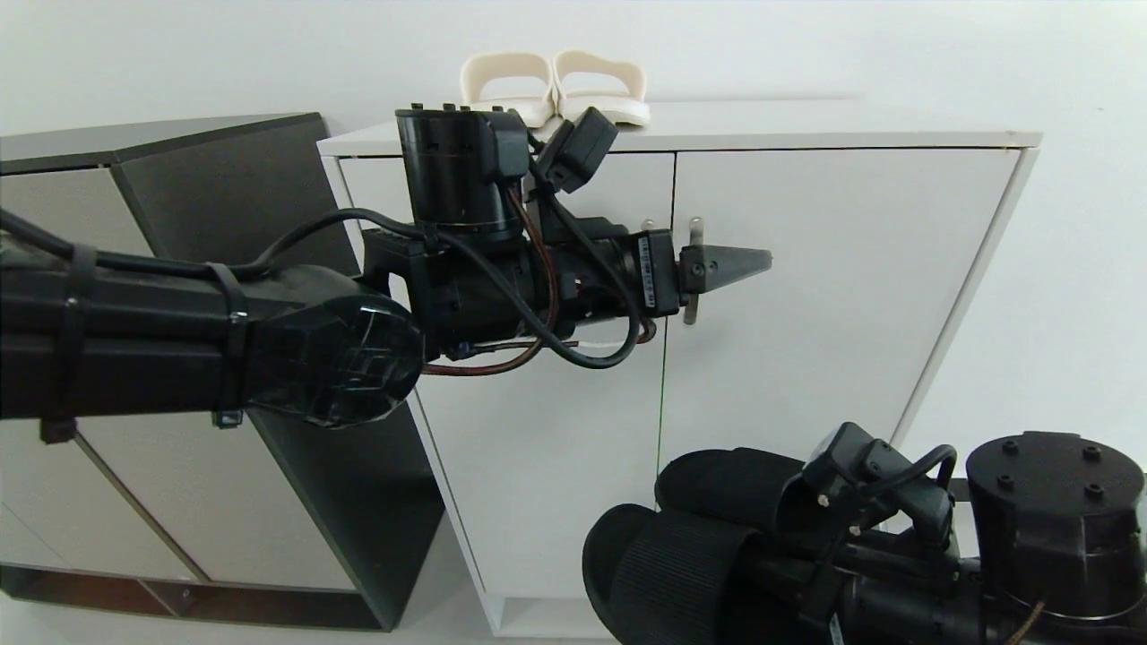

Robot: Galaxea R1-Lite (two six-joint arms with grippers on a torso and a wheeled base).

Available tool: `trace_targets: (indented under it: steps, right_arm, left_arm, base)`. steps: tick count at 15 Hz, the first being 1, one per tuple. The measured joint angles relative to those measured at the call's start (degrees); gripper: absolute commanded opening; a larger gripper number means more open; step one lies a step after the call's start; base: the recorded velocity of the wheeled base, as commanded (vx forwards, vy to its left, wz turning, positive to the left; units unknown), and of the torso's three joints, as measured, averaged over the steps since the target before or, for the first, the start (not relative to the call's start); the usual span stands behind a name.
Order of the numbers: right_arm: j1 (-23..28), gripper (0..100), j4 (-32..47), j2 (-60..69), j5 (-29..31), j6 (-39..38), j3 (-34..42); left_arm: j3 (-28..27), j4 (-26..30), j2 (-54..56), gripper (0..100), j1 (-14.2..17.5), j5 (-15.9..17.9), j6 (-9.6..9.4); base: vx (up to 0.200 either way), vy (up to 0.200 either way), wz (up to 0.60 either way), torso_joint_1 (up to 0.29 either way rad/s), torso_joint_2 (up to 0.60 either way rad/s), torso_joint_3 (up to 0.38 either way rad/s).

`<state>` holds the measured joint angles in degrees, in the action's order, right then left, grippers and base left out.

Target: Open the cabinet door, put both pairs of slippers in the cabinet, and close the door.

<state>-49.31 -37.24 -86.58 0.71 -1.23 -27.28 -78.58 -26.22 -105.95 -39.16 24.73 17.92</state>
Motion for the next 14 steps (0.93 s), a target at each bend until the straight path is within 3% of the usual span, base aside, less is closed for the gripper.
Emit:
trace_targets:
  steps: [14]
  right_arm:
    - [0.0, 0, 0.0, 0.0, 0.2, 0.2, 0.0]
  left_arm:
    - [-6.7, 0.0, -6.8, 100, 1.2, -2.9, -0.18]
  base:
    - [0.000, 0.000, 0.00, 0.000, 0.00, 0.000]
